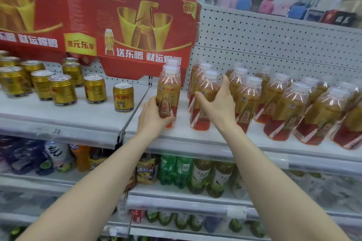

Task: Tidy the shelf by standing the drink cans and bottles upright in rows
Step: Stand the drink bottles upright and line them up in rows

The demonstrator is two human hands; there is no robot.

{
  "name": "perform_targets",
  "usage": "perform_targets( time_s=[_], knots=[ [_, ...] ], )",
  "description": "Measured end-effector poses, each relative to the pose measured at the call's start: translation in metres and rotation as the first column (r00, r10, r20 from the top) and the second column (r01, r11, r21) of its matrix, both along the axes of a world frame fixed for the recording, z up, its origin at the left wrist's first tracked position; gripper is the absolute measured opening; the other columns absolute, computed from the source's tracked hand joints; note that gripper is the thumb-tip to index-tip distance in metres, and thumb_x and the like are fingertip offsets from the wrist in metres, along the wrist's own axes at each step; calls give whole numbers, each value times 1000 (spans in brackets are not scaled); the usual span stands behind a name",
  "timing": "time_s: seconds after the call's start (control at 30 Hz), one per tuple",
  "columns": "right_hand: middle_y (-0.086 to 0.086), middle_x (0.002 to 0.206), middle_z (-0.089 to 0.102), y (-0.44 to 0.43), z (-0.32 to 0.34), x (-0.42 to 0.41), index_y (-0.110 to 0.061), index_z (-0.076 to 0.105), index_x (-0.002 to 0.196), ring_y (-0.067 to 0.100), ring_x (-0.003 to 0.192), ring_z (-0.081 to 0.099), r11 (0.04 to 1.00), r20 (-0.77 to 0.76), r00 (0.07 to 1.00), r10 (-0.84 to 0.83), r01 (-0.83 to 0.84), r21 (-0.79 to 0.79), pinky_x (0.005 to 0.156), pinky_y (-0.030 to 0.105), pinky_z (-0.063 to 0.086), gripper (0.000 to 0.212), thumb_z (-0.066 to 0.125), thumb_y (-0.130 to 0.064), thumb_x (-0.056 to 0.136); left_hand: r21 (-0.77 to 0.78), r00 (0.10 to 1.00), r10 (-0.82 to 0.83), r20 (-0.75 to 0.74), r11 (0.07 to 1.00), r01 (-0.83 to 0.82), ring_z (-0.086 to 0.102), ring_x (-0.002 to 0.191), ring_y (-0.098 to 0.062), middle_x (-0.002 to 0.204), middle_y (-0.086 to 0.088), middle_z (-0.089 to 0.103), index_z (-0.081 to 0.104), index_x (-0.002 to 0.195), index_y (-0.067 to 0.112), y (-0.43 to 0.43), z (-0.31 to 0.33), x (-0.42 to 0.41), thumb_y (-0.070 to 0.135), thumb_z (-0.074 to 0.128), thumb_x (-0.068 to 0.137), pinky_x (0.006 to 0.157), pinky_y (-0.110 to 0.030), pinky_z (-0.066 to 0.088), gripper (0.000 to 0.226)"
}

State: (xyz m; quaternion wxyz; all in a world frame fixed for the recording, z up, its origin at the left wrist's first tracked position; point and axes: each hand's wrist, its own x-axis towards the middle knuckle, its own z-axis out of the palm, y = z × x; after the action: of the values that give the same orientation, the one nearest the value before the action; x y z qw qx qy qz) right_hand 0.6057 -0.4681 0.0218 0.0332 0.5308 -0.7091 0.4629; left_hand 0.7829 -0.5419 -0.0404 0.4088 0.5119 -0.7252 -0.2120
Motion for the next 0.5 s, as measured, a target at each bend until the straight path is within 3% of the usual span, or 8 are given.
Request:
perform_targets(
  time_s=[0.17, 0.5],
  knots=[
    [5, 157, 33, -1, 7, 2, -15, 17, 154, 25, 141, 37, 999, -52, 998, 37, -35, 36, 111, 42, 33, 84, 64, -45, 92, 12, 1000, 5, -27, 1000, -5, 61, 104, -19, 115, 3, 64, 49, 122, 21, 2, 0, 1, 39, 85, 66, 86, -41, 52, 69],
    [9, 155, 33, 4, 10, 6, -15, 16, 152, 34, 133, 45, 997, -65, 997, 29, -24, 71, 103, 44, 39, 80, 62, -45, 94, 4, 997, 79, 6, 997, -79, 60, 110, -23, 122, -1, 62, 46, 127, 18, 6, 3, -5, 42, 86, 67, 89, -39, 51, 76]
  ],
)
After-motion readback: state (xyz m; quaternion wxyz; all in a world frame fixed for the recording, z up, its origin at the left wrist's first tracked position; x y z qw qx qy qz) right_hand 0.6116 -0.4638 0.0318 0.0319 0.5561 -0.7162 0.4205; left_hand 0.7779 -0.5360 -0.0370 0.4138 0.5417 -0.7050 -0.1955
